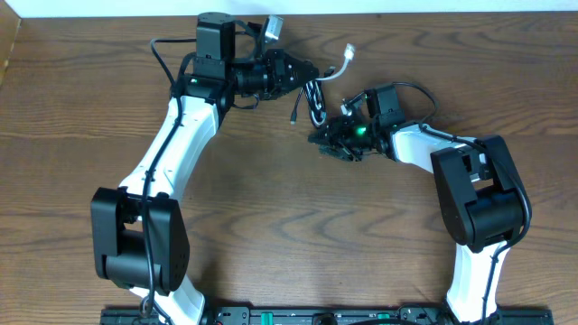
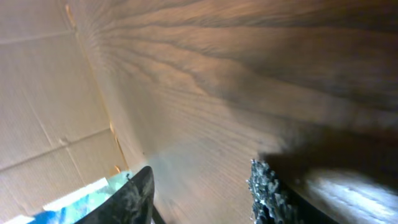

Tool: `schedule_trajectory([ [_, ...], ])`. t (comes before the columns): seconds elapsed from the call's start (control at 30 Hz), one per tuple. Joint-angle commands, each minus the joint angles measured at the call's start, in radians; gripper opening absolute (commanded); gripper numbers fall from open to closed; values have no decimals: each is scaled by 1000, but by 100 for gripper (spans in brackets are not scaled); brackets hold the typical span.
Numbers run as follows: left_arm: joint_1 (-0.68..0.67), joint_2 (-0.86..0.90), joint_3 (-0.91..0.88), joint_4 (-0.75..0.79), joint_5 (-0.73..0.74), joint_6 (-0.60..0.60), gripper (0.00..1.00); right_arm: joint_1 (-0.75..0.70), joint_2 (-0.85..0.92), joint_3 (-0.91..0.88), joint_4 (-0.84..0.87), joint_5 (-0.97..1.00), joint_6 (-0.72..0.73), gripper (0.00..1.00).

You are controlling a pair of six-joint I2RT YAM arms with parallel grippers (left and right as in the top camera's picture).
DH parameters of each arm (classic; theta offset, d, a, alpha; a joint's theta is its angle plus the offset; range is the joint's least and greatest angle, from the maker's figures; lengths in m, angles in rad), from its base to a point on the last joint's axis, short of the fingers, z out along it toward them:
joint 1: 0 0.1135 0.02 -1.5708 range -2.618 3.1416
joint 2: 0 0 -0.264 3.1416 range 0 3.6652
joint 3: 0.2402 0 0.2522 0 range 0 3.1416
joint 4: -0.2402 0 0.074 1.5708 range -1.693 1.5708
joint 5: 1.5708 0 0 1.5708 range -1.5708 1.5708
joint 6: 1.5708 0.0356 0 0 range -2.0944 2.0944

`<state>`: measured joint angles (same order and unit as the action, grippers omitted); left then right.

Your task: Untangle cables

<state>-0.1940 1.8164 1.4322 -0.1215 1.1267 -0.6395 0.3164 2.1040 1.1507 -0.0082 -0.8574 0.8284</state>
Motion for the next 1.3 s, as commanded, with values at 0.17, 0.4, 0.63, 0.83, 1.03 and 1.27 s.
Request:
schedule_trajectory([
  [0.17, -14, -58, 8, -103, 0, 23, 7, -81, -155, 0, -115, -69, -222, 45],
  [0.4, -111, -58, 5, -417, -458, 172, 7, -136, -378, 0, -390, 53, -435, 49],
  [0.63, -277, -34, -15, -506, -943, 184, 7, -182, -519, 0, -580, 251, -471, 50],
  [0.83, -401, 42, -16, -462, -1024, 185, 11, -246, -570, 0, -646, 302, -471, 52],
  [1.03, -465, 94, -16, -390, -1023, 241, 52, -321, -573, 0, -669, 302, -471, 56],
  [1.27, -467, 18, 51, -400, -1022, 374, 55, -391, -573, 0, -666, 301, -470, 58],
])
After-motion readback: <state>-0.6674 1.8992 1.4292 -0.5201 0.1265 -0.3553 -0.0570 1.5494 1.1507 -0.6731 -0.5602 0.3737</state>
